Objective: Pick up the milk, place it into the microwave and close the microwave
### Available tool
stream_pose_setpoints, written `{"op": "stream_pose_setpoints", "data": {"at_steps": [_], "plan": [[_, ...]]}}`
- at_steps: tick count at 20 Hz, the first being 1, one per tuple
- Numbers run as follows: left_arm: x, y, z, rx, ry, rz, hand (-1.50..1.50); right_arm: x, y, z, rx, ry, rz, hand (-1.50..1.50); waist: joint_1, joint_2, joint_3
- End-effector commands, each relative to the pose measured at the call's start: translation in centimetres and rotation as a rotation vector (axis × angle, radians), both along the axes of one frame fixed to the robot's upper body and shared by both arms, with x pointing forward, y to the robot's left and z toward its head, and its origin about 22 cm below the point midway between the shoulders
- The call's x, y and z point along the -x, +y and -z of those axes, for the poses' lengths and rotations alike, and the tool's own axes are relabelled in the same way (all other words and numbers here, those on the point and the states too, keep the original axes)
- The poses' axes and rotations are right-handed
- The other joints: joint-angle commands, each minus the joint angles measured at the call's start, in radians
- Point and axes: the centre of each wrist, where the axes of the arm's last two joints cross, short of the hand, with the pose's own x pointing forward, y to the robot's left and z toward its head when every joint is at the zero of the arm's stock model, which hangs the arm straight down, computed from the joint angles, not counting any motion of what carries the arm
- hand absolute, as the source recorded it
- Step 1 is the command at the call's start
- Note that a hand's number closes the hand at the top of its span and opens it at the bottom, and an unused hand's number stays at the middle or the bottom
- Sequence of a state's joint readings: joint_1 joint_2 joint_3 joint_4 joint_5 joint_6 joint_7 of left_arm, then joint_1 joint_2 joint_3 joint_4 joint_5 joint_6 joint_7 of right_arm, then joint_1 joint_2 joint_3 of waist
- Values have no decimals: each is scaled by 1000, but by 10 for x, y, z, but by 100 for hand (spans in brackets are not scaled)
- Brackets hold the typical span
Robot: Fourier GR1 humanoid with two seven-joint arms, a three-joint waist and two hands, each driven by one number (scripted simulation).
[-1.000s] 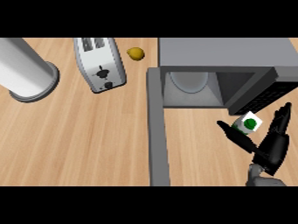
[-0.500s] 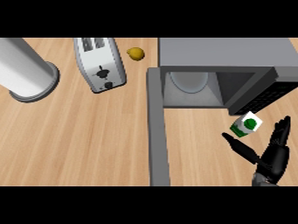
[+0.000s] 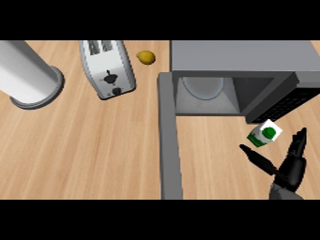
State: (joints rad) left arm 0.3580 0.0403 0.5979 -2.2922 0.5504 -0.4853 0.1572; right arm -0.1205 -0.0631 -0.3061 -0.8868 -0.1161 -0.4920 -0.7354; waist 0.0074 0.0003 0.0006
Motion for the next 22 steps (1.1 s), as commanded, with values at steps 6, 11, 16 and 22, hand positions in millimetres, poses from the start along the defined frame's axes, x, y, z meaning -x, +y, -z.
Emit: {"op": "stream_pose_setpoints", "data": {"at_steps": [6, 11, 16, 22], "plan": [[-1, 9, -2, 2, 6, 10, -150, -21, -15, 20, 28, 23, -6, -150, 6, 3, 1], [7, 16, -5, 15, 0, 15, -150, -4, -6, 39, 12, -8, -64, 150, 12, 4, 1], [0, 12, -10, -15, -6, 5, -150, -32, -38, 12, 169, -34, -103, 150, 9, 4, 1], [5, 15, 0, 1, -9, -1, -150, -56, 1, 8, 94, -150, -144, 150, 11, 4, 1]]}}
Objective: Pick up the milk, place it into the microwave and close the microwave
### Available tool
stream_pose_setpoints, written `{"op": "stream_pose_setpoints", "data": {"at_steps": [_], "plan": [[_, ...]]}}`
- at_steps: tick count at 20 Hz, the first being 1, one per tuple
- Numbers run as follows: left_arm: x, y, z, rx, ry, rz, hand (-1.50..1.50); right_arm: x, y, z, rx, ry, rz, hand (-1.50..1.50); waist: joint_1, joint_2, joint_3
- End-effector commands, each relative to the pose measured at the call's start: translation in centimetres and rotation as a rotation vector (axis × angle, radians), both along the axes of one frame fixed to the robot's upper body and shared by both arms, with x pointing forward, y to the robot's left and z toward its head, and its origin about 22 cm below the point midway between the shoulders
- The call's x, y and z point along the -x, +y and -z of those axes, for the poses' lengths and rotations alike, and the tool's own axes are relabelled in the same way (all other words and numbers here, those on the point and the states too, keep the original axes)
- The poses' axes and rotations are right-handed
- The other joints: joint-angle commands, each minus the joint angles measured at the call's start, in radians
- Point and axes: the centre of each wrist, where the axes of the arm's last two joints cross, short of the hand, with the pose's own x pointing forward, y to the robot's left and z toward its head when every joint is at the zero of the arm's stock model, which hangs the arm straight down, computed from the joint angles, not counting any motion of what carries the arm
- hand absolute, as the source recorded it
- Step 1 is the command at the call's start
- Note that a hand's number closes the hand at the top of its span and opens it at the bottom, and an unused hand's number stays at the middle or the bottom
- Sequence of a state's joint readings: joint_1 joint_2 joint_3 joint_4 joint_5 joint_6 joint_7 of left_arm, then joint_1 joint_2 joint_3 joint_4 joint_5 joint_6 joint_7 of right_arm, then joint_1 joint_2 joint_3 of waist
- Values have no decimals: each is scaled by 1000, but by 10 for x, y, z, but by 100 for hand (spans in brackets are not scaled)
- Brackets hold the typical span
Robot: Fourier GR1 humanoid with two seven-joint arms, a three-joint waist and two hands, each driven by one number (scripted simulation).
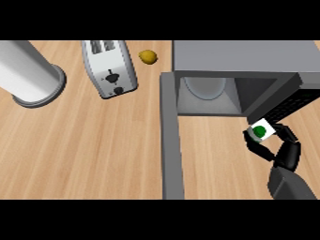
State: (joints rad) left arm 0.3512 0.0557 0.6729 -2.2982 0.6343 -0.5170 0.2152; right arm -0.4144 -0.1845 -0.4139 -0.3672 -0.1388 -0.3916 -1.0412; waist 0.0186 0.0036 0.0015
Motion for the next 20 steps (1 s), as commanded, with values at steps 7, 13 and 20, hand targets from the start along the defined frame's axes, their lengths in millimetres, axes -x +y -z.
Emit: {"op": "stream_pose_setpoints", "data": {"at_steps": [7, 13, 20], "plan": [[1, 4, 5, 3, -9, 19, -150, -18, 27, -8, 6, -76, -608, 150, 7, -4, -1], [8, 10, 1, 9, 2, -18, -150, -20, 56, -13, -103, -134, -795, 150, -21, -11, -3], [4, 15, 8, 1, 22, -25, -150, -24, 89, -58, -30, -152, -788, 150, -25, -8, -2]]}}
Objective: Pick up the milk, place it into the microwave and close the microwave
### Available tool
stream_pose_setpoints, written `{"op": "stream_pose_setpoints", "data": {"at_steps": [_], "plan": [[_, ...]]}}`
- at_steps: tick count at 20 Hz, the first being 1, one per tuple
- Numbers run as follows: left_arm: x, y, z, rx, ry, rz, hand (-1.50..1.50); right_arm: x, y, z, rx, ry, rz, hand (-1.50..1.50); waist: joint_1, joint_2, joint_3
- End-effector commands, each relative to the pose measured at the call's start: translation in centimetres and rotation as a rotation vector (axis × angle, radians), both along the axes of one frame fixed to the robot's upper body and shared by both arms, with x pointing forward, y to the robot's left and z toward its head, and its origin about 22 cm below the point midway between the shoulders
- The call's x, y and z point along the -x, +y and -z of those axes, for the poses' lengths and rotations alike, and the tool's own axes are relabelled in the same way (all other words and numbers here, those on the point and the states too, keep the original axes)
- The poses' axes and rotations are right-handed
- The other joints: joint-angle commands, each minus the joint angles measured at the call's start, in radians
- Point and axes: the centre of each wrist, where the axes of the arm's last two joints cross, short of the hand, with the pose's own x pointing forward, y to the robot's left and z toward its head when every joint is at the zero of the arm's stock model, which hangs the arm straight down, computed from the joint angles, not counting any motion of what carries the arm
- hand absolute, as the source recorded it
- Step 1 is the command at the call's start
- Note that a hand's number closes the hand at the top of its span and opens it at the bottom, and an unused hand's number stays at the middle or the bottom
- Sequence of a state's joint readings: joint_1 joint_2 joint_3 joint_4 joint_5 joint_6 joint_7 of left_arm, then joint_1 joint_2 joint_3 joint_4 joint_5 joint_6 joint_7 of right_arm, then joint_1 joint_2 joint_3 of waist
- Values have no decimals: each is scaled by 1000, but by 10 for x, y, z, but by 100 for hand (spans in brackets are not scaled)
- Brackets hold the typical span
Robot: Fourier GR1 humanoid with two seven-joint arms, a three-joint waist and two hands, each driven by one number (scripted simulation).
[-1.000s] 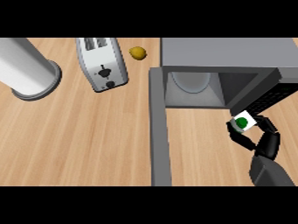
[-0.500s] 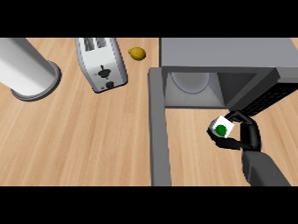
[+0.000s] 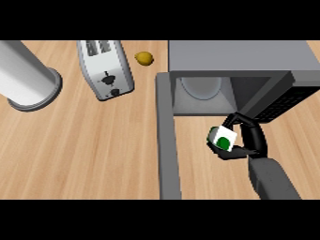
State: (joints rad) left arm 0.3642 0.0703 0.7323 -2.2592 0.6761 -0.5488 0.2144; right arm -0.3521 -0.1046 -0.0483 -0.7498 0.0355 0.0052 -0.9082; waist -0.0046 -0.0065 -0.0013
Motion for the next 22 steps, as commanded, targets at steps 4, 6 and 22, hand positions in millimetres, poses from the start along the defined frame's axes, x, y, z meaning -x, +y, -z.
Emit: {"op": "stream_pose_setpoints", "data": {"at_steps": [4, 6, 22], "plan": [[10, -6, 3, 0, 17, 4, -150, -20, 25, -61, 53, -11, 24, 150, 7, 3, 1], [-3, -1, -5, -2, -14, -10, -150, -33, 51, -80, 31, -35, 36, 150, 7, 4, 1], [5, 26, 17, -4, 19, 19, -150, -127, 84, -134, 357, 14, 194, 150, 49, 16, 1]]}}
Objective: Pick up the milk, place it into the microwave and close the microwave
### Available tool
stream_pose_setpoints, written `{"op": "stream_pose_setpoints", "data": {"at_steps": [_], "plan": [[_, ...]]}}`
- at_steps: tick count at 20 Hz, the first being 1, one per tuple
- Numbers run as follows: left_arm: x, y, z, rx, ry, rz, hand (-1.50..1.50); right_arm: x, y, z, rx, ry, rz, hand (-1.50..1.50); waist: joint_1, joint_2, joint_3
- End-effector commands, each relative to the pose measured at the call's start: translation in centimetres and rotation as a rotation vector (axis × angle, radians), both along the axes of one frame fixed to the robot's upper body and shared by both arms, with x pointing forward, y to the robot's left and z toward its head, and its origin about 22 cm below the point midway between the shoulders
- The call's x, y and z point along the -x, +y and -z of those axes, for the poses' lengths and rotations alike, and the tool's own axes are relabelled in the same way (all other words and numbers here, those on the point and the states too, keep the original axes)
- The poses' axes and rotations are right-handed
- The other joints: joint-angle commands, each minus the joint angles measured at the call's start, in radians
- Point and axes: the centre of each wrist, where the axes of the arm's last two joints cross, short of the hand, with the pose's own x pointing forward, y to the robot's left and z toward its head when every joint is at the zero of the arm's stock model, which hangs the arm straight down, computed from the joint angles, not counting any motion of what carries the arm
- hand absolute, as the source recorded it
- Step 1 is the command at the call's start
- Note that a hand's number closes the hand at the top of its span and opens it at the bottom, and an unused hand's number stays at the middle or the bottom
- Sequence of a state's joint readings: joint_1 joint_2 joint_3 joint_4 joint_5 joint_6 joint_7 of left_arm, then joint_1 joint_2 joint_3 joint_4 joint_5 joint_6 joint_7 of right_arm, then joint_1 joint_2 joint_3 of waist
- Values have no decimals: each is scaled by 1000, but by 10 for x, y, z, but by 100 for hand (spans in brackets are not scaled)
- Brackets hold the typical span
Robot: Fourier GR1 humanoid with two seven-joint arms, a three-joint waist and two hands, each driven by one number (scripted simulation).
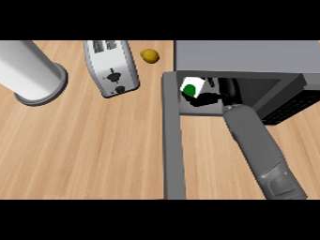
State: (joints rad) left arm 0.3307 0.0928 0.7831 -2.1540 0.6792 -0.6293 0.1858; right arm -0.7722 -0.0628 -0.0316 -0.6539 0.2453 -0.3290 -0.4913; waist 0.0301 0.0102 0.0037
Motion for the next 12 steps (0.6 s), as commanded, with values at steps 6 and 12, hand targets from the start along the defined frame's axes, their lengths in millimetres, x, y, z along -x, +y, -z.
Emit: {"op": "stream_pose_setpoints", "data": {"at_steps": [6, 12], "plan": [[-15, 3, -2, -5, -12, 36, -150, -29, -10, -13, 113, -34, 151, 150, 39, 16, -2], [-25, -1, 7, 15, -10, 39, -150, -39, -32, -26, 181, -86, 273, 150, 53, 27, -2]]}}
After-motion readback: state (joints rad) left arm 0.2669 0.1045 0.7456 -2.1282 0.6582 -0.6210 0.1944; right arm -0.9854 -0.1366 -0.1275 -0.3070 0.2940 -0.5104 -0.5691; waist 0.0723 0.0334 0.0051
